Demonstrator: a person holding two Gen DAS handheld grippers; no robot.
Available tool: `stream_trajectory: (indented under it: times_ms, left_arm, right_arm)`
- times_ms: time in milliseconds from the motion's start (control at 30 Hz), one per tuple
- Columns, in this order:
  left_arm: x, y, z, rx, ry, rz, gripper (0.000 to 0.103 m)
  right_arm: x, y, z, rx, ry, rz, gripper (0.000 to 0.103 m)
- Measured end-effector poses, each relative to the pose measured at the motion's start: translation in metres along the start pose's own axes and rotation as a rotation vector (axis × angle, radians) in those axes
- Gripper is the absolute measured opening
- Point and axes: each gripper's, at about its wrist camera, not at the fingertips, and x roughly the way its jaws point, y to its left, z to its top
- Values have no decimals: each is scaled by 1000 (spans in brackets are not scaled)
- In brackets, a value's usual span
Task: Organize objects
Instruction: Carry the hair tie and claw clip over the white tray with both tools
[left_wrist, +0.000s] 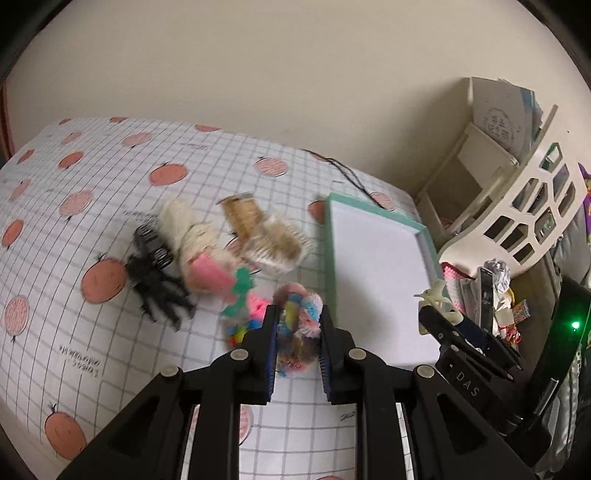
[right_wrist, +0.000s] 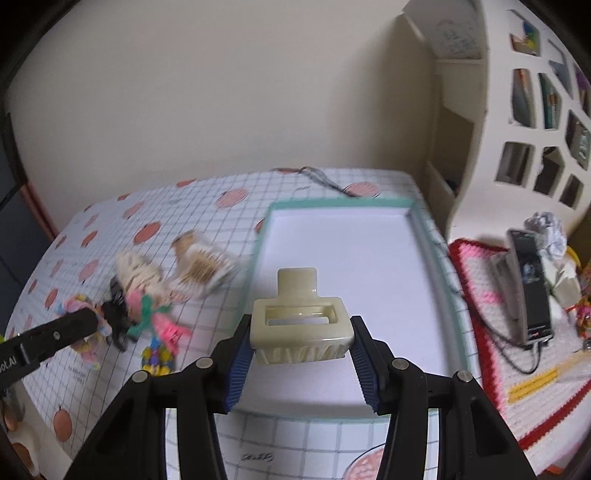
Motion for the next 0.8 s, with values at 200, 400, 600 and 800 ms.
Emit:
stream_trajectory:
  times_ms: [200, 400, 600, 800]
  left_arm:
    - [11, -29, 22, 21, -14, -22, 20]
    - [28, -53, 42, 33, -30, -44, 20]
    - [59, -69, 55, 52, -17, -61, 20]
    - [88, -77, 64, 82, -14, -50, 20]
  right_arm:
    - [-2, -20, 18, 31, -37, -21, 53]
    - [8, -37, 39, 55, -69, -59, 53]
    - [27, -50, 49, 86, -73, -70, 53]
    - [57, -64, 52, 113, -49, -84, 53]
